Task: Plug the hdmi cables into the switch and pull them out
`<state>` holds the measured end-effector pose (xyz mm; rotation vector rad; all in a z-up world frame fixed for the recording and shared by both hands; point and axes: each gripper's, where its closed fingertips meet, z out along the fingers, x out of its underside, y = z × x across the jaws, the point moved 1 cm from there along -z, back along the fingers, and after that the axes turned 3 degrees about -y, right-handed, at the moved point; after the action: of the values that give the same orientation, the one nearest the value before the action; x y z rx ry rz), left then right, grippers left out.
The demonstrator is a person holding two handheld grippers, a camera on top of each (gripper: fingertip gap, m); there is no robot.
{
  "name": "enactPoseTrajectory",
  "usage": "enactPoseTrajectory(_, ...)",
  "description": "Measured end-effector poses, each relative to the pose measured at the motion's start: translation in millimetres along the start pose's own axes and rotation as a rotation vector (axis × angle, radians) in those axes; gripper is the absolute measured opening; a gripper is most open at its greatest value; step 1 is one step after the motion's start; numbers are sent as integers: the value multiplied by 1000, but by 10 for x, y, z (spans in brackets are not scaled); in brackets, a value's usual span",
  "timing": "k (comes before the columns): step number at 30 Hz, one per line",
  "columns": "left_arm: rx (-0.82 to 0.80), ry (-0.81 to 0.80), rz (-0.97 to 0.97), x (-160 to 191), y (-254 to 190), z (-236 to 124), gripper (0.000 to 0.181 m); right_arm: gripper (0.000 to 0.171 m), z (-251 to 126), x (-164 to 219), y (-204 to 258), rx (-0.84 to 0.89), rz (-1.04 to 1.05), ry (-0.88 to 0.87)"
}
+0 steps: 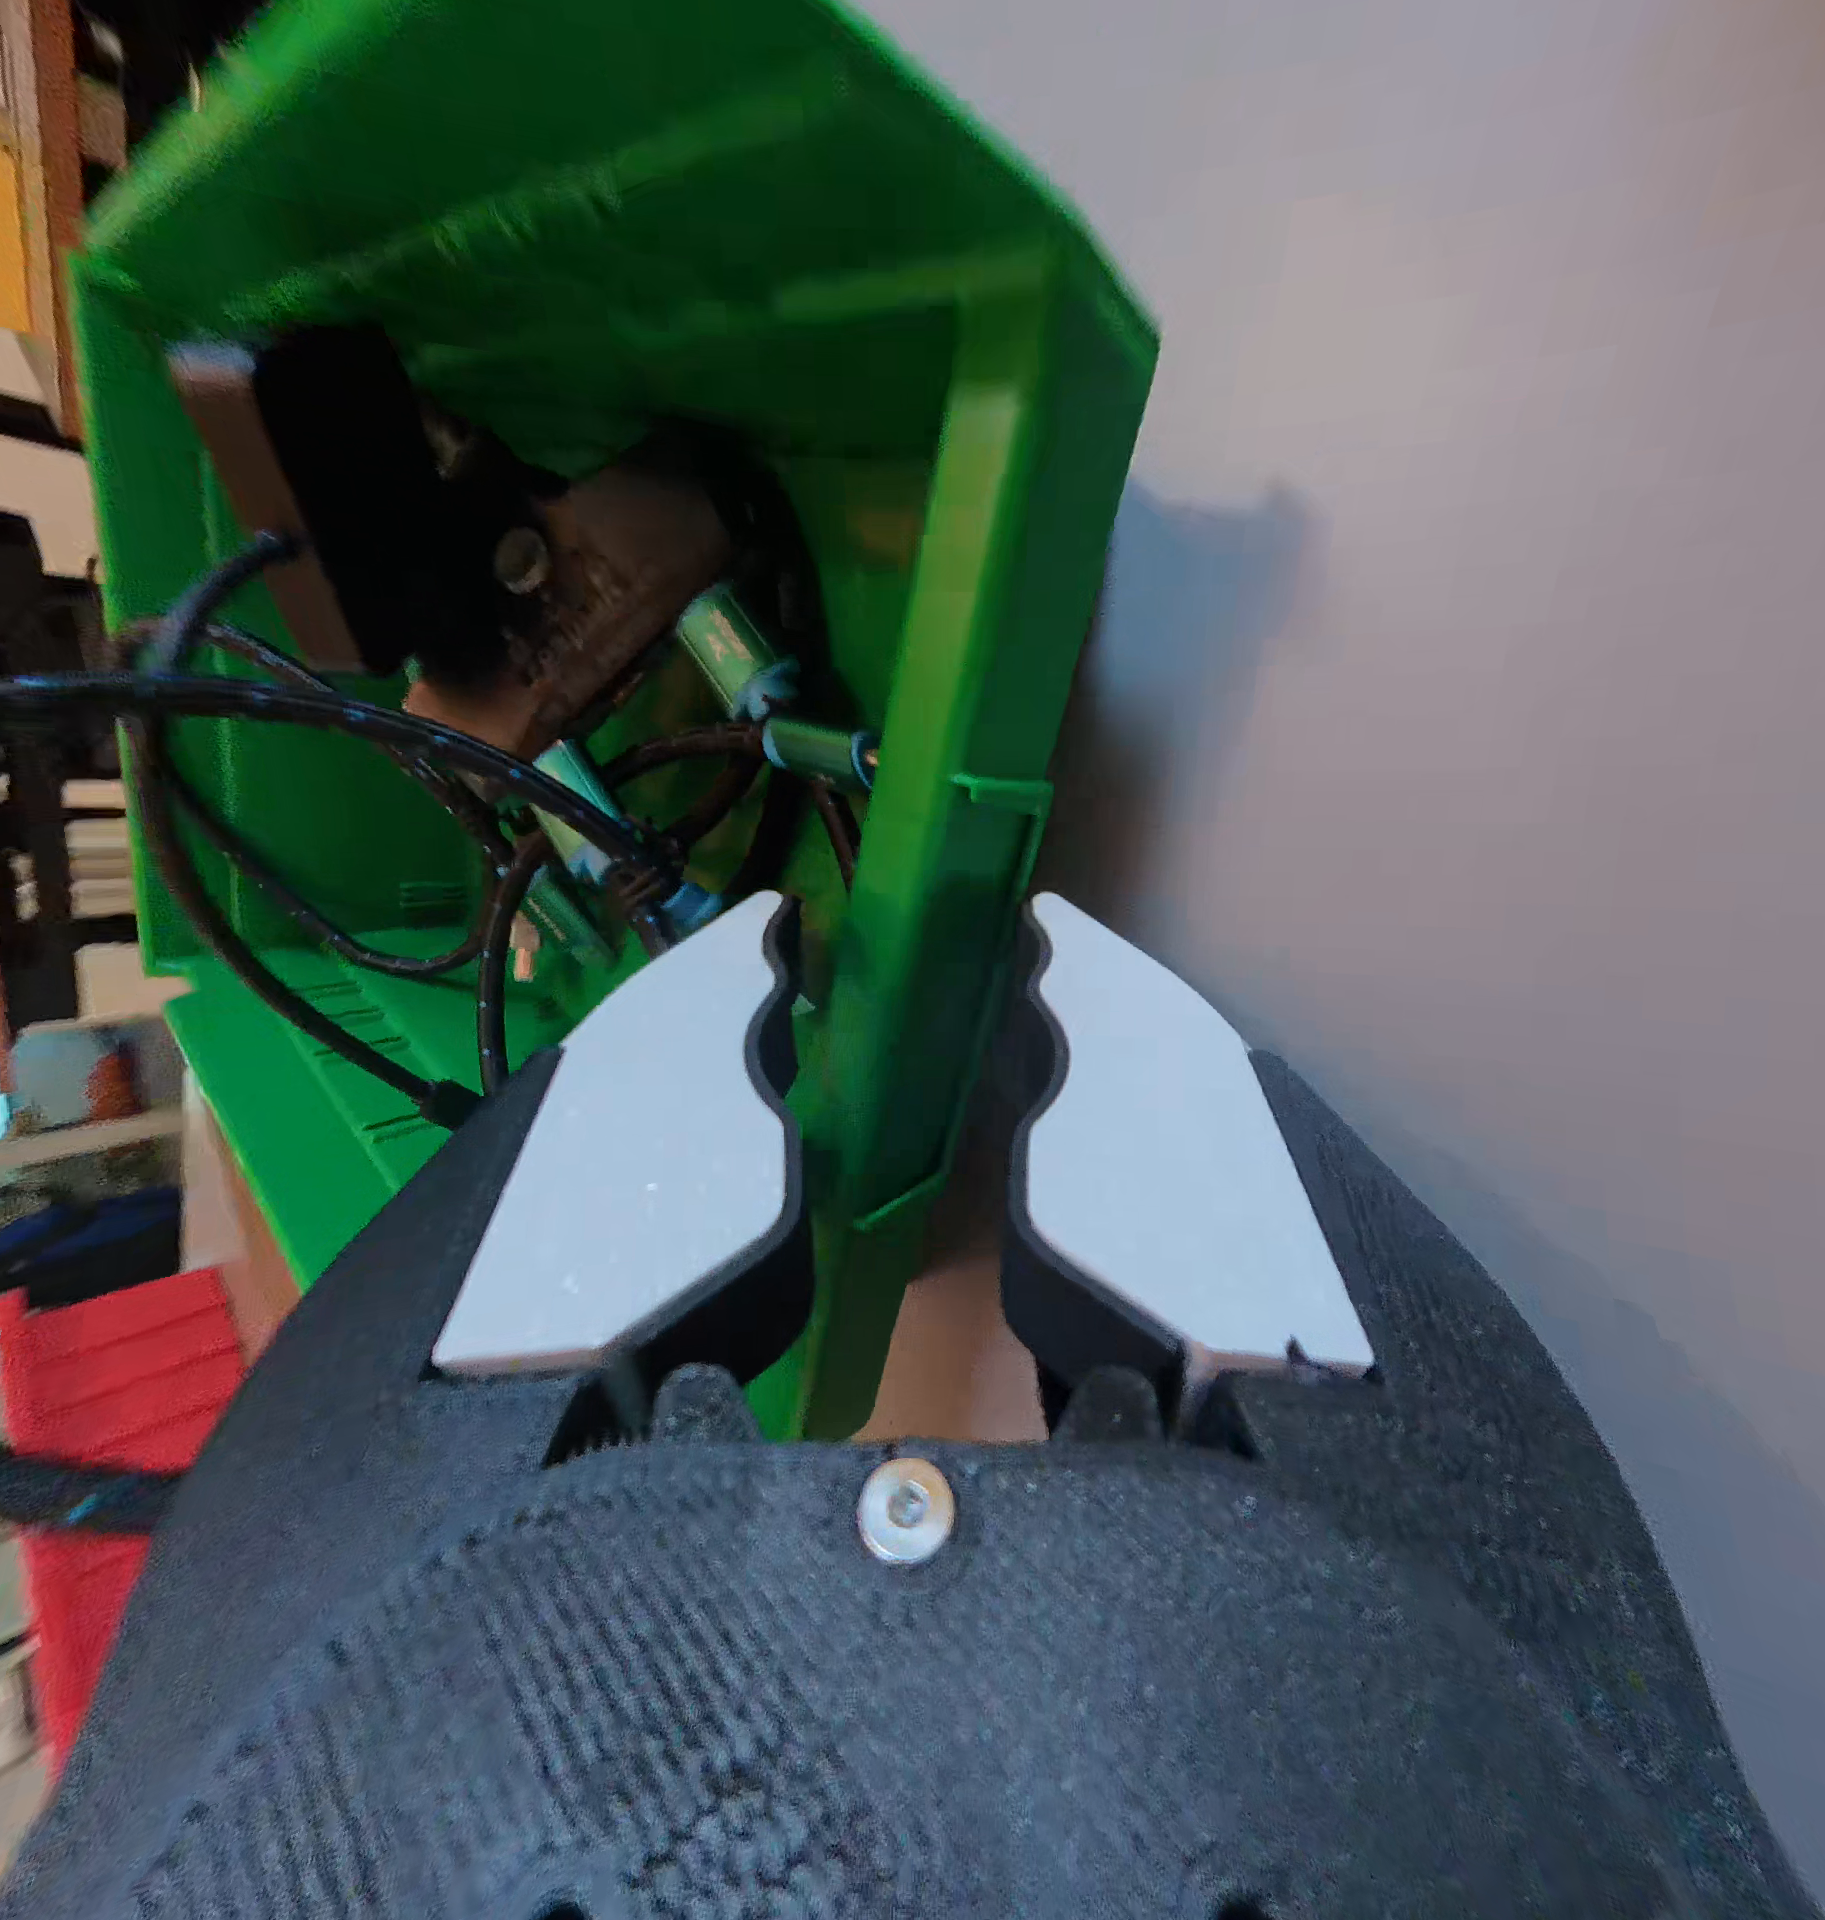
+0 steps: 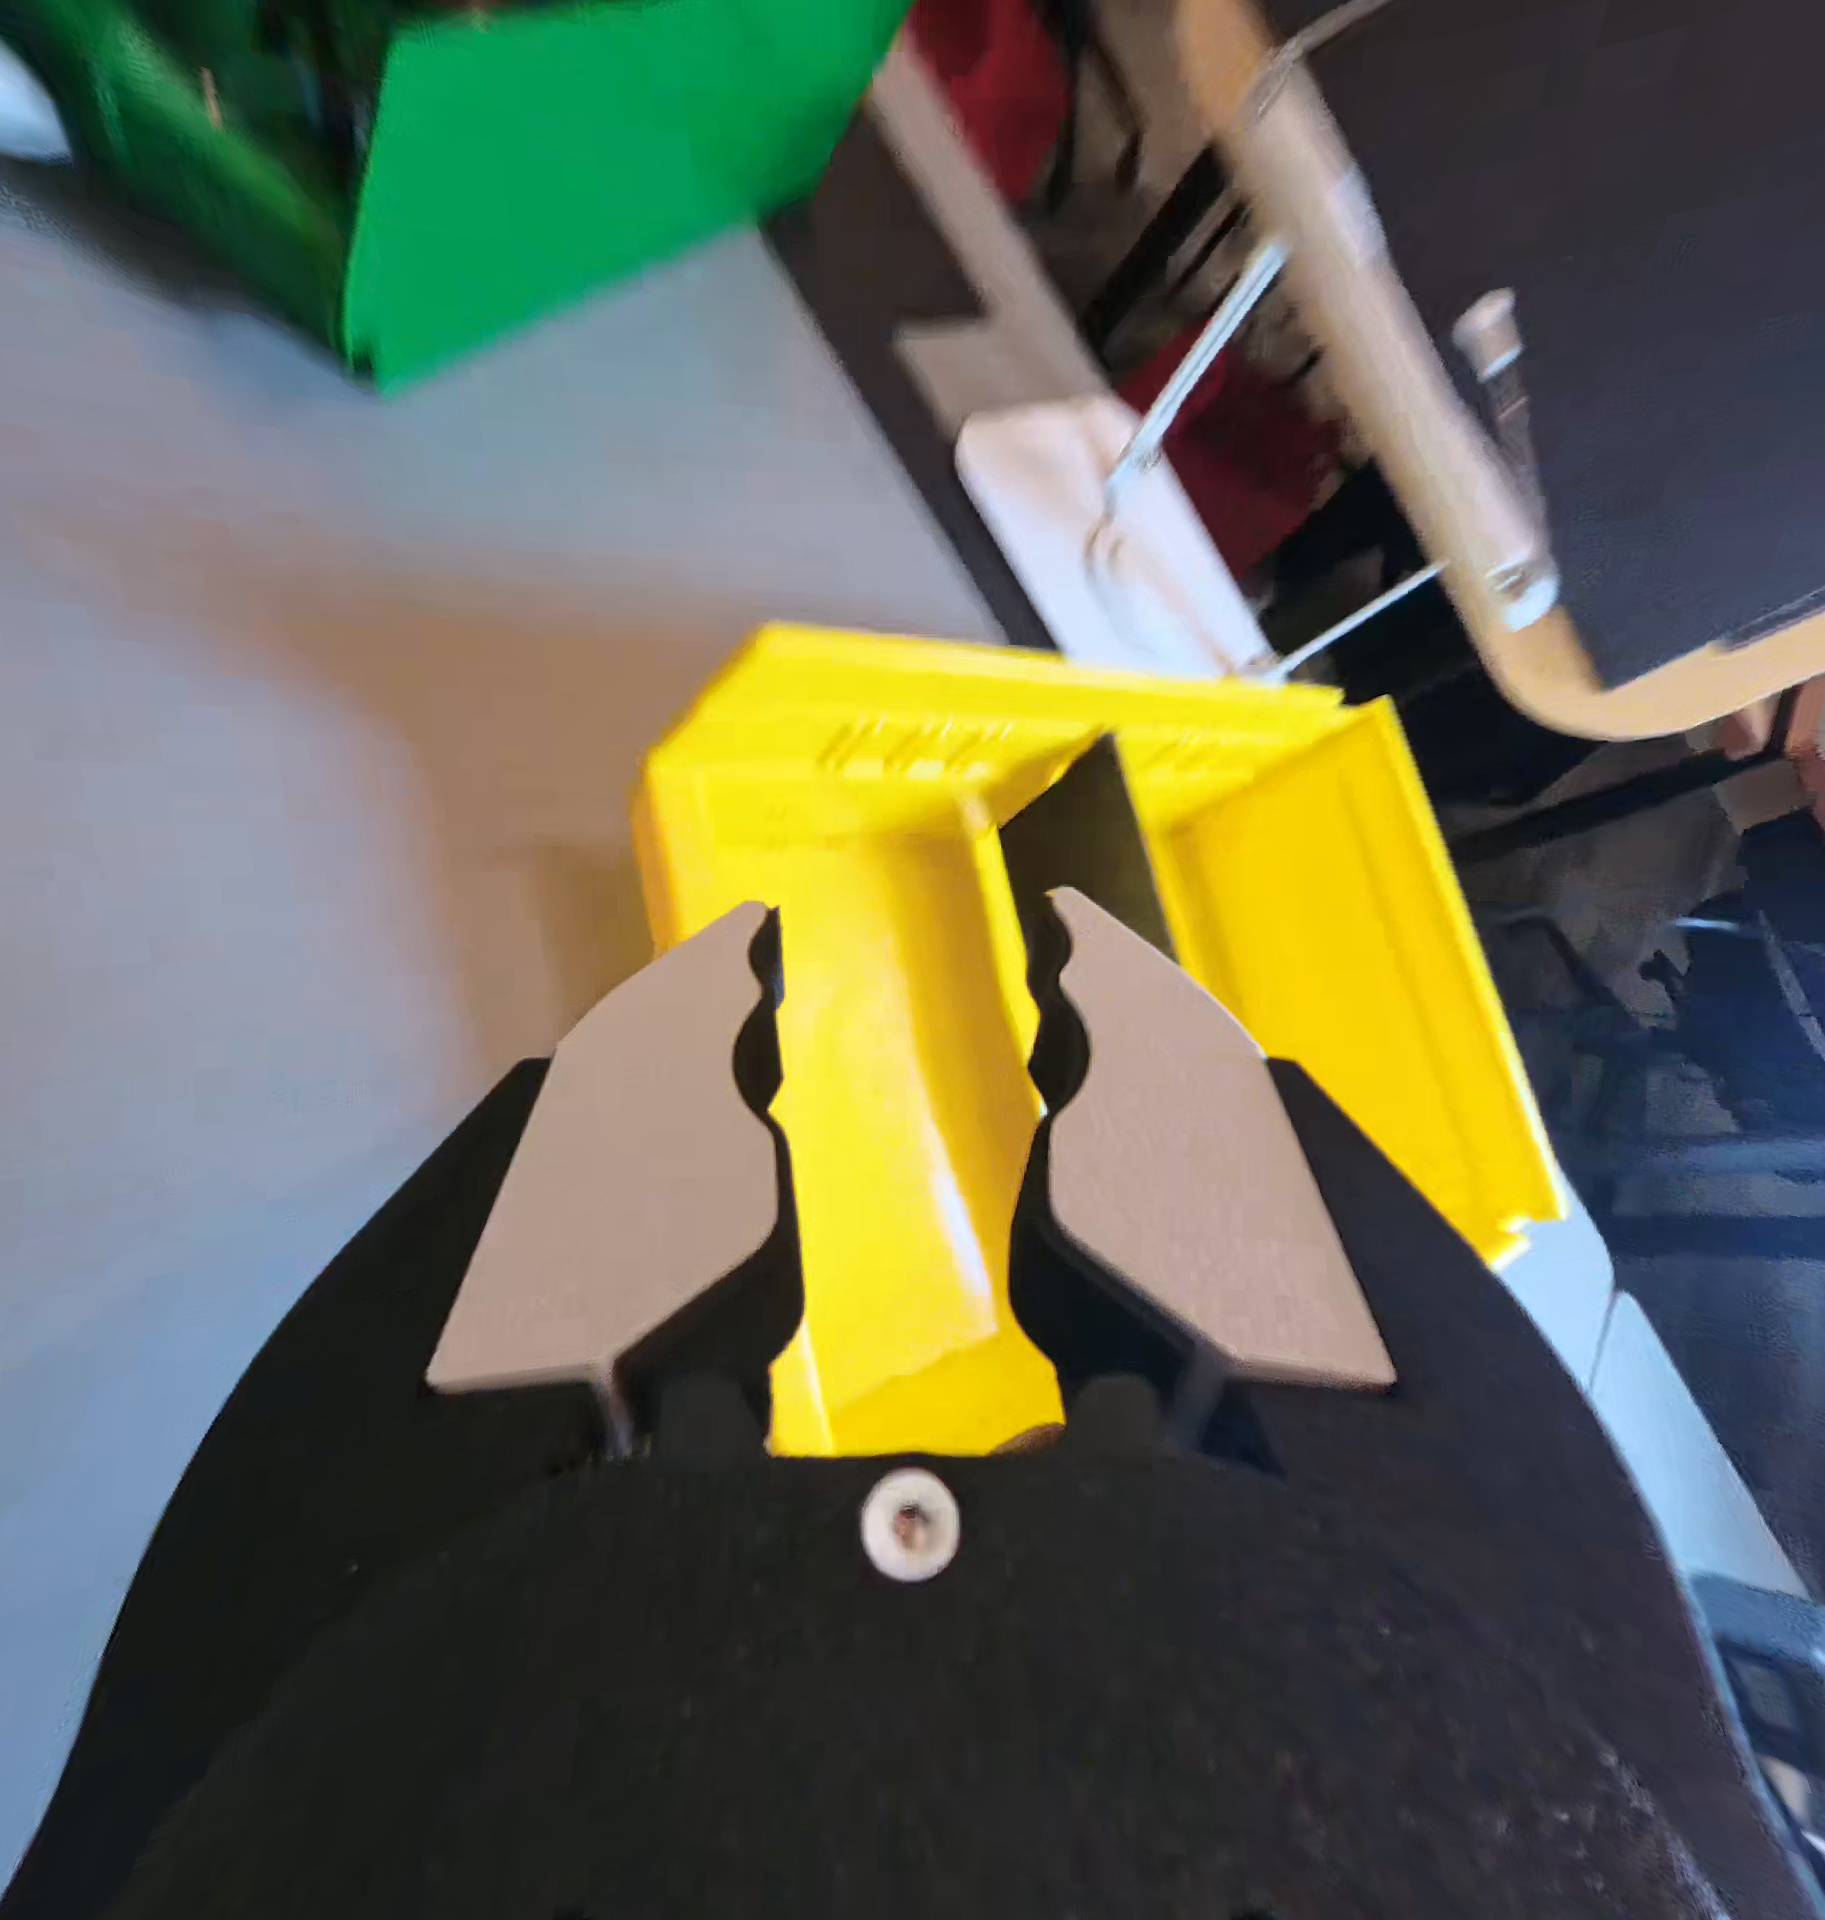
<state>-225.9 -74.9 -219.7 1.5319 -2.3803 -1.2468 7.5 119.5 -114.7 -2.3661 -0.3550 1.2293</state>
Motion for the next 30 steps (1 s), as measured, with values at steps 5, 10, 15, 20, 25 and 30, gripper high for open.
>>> enactPoseTrajectory(5, 17, -307, -135, -555, 404, -713, 40, 39, -241, -518, -452, 74, 198, -229)
enactPoseTrajectory(10, -135, -408, -99, -1026, 1271, -1255, 40, 36, -369, -708, -676, 126, 283, -349)
enactPoseTrajectory(15, 2, -176, -26, -1218, 1562, -695, 55, 33, -313, -570, -732, 141, 304, -351)
enactPoseTrajectory(20, 104, 156, 117, -999, 1274, 285, 58, 32, -362, -388, -918, 186, 324, -340)
enactPoseTrajectory(25, 109, 518, 271, -475, 1247, 832, 19, 29, -468, -235, -1094, 205, 370, -352)
enactPoseTrajectory(30, 178, 477, 182, -585, 1444, 649, 17, 26, -555, -178, -1222, 219, 399, -378)
